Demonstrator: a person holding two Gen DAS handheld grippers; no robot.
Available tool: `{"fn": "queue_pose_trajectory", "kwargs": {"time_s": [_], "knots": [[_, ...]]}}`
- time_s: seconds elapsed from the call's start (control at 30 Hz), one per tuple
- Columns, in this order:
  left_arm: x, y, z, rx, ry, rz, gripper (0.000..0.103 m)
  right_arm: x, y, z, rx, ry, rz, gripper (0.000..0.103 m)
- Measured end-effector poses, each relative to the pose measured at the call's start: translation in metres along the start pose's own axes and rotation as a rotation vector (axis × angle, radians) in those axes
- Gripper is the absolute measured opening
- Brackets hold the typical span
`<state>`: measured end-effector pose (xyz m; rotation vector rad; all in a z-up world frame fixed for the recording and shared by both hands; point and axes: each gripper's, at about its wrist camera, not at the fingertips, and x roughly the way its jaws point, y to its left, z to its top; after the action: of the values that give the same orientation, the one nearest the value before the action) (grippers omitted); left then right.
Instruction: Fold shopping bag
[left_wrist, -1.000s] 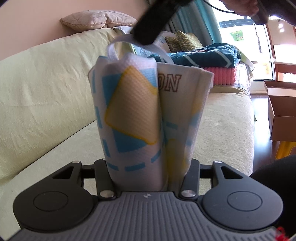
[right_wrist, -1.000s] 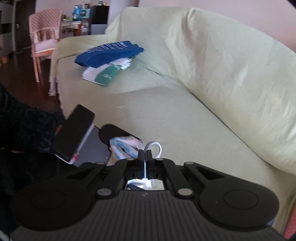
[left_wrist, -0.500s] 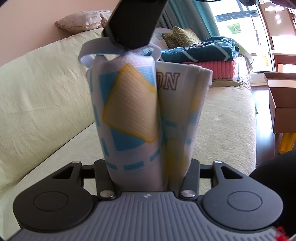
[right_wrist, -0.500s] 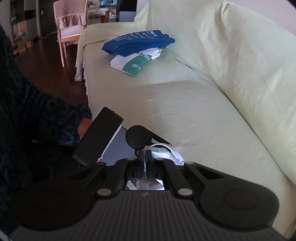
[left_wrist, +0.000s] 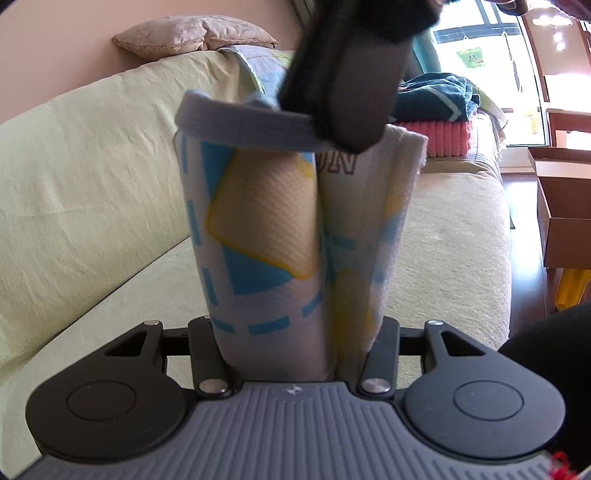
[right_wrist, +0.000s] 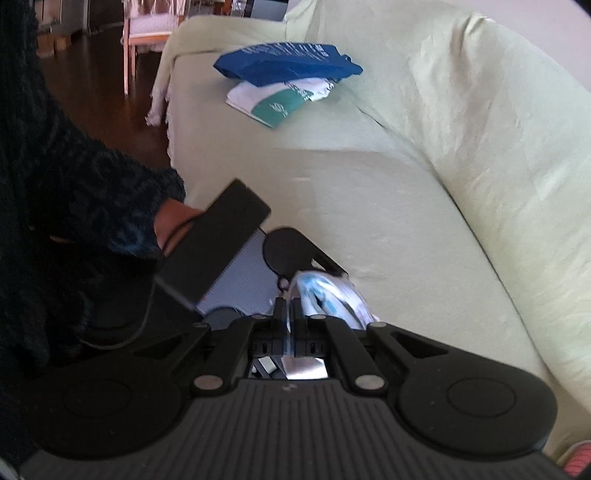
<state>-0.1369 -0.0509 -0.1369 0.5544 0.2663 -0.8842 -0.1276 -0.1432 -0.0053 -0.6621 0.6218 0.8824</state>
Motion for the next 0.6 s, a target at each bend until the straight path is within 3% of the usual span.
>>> {"fn": "queue_pose_trajectory", "kwargs": {"time_s": [0.07, 0.17, 0.43, 0.6], "knots": [[-0.002, 0.004, -0.002, -0.011, -0.001, -0.001, 0.053, 0.000, 0.001, -0.002, -0.010, 0.021, -0.011, 0.016], [-0.004, 0.008, -0.005, -0.028, -0.003, -0.005, 0.053, -0.006, 0.003, -0.004, -0.012, 0.010, -0.029, 0.023], [-0.002, 0.007, -0.003, -0.024, -0.004, -0.005, 0.053, -0.027, -0.026, -0.011, 0.115, -0.059, -0.115, 0.025], [-0.001, 0.006, -0.003, -0.019, -0.003, -0.007, 0.053, -0.013, -0.041, -0.010, 0.139, -0.061, -0.099, 0.024]]}}
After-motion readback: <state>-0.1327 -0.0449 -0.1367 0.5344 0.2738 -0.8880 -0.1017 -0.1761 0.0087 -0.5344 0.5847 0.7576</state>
